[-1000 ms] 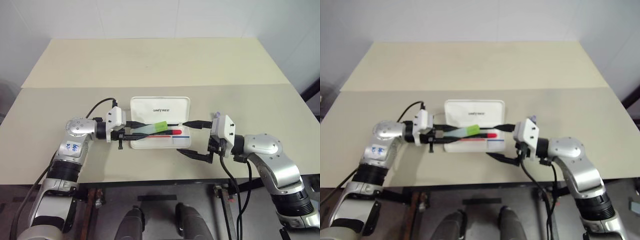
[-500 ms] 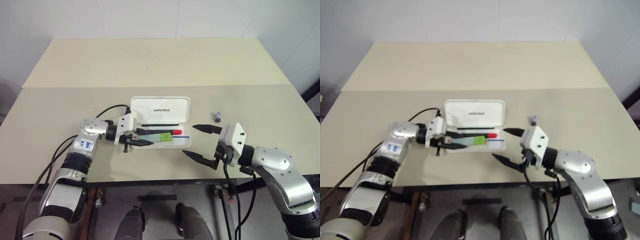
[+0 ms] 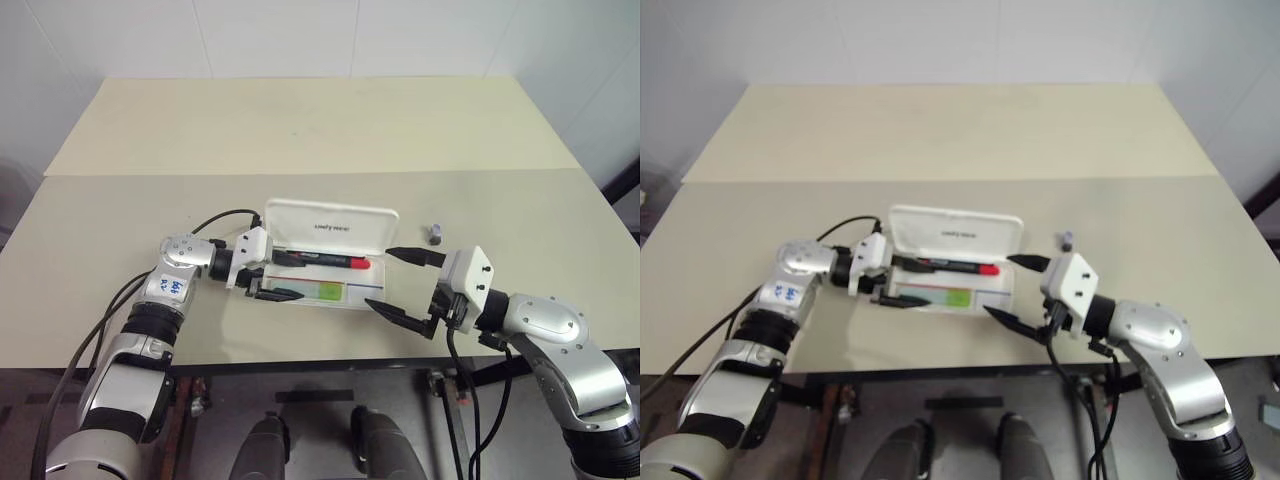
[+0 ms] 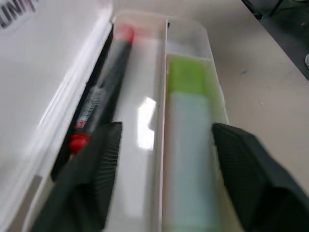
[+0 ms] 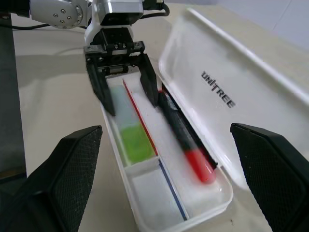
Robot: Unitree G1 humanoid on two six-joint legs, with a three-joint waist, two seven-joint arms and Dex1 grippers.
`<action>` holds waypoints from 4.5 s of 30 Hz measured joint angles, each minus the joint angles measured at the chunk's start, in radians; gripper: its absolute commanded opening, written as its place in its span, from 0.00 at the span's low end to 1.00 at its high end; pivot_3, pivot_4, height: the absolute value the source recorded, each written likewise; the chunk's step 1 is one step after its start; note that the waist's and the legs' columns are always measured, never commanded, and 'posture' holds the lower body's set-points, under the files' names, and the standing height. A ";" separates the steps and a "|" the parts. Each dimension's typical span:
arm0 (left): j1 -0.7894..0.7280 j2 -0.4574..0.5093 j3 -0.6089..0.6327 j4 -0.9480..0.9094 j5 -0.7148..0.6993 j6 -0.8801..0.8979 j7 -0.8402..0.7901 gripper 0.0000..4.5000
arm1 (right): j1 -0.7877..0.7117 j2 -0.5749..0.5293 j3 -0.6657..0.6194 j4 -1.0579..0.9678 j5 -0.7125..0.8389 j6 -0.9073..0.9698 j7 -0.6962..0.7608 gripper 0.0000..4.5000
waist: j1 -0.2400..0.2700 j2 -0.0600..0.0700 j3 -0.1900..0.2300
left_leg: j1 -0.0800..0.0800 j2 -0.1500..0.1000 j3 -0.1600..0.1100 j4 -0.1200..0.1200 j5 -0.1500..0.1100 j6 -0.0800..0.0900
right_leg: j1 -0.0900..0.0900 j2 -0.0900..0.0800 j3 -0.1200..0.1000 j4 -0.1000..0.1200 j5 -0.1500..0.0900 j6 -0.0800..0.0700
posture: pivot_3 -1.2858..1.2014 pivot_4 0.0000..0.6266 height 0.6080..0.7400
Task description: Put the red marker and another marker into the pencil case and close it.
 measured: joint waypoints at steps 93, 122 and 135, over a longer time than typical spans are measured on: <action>0.156 0.112 0.148 -0.468 -0.165 0.227 0.129 1.00 | -0.311 0.109 0.250 0.438 -0.039 -0.028 0.302 0.09 | -0.025 0.000 0.000 | 0.001 0.000 0.001 -0.001 0.003 -0.001 | -0.002 0.002 0.005 0.004 0.000 0.001 | 0.52 0.24 1.00; 0.192 0.117 0.155 -0.479 -0.165 0.230 0.151 1.00 | -0.416 0.126 0.231 0.751 -0.116 -0.190 0.369 0.40 | -0.026 0.000 0.000 | 0.001 0.001 0.001 -0.001 0.002 -0.002 | -0.002 0.002 0.004 0.005 0.000 0.001 | 0.52 0.24 1.00; 0.193 0.117 0.155 -0.479 -0.165 0.230 0.167 1.00 | -0.415 0.139 0.221 0.745 -0.122 -0.210 0.359 0.99 | -0.025 0.000 0.000 | 0.001 0.000 0.001 0.000 0.002 -0.002 | -0.002 0.001 0.004 0.005 0.000 0.001 | 0.52 0.24 1.00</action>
